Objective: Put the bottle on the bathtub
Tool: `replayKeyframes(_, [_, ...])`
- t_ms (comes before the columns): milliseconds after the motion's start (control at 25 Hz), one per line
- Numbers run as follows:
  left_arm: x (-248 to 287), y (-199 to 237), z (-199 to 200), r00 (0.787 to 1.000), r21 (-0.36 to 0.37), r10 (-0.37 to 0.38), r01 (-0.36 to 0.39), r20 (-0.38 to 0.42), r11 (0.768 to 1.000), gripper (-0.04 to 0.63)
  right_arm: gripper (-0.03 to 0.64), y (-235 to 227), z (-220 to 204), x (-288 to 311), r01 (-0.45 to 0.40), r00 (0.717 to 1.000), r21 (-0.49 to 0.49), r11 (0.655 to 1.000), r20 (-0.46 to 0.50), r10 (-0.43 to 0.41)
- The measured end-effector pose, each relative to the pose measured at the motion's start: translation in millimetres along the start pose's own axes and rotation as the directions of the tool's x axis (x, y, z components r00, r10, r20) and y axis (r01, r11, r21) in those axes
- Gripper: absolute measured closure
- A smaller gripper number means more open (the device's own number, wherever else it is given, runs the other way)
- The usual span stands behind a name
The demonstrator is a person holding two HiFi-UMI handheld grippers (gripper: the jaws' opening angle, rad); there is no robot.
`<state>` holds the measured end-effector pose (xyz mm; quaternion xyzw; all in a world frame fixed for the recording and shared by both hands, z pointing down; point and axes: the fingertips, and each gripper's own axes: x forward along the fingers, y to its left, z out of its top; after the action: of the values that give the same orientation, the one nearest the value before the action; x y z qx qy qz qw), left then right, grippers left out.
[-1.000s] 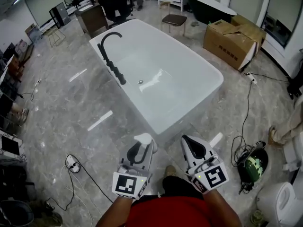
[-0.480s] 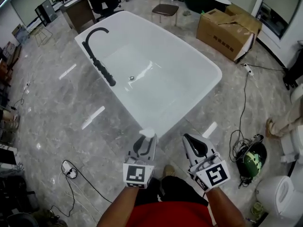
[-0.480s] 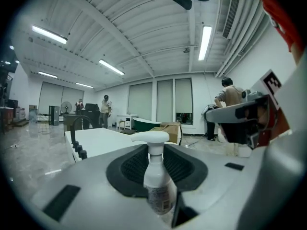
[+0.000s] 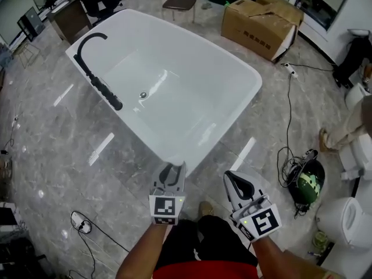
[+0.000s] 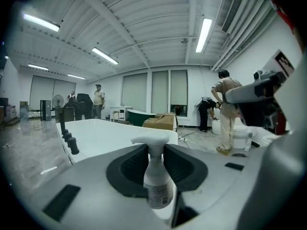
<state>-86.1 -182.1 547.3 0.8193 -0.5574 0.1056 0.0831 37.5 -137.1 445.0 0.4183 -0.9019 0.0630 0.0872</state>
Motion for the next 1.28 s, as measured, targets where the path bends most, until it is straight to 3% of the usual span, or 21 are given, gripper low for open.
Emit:
replayKeyframes(320, [25.0,0.5,-35.4,0.998,-0.001,-0.041,0.041,-0.053,0.999,0.5,0.612,-1.9,-21.2,8.5,0.046,0.998,0.028,0.999,-0.032,-0.045])
replayKeyframes(520, [24.9,-2.9,-40.8,0.998,0.008,-0.059,0.06,-0.03,0.998,0.5,0.612,1.0,-25.4,10.4,0.048,0.998,0.033,0.998,-0.041,-0.047])
replayKeyframes(1280, [-2.0,-4.8,-46.1,1.0,-0.032,-0.001,0.001,-0.025,0.999,0.468,0.612,6.9,-25.0,15.4,0.001,0.999,0.046,0.999,-0.035,0.0])
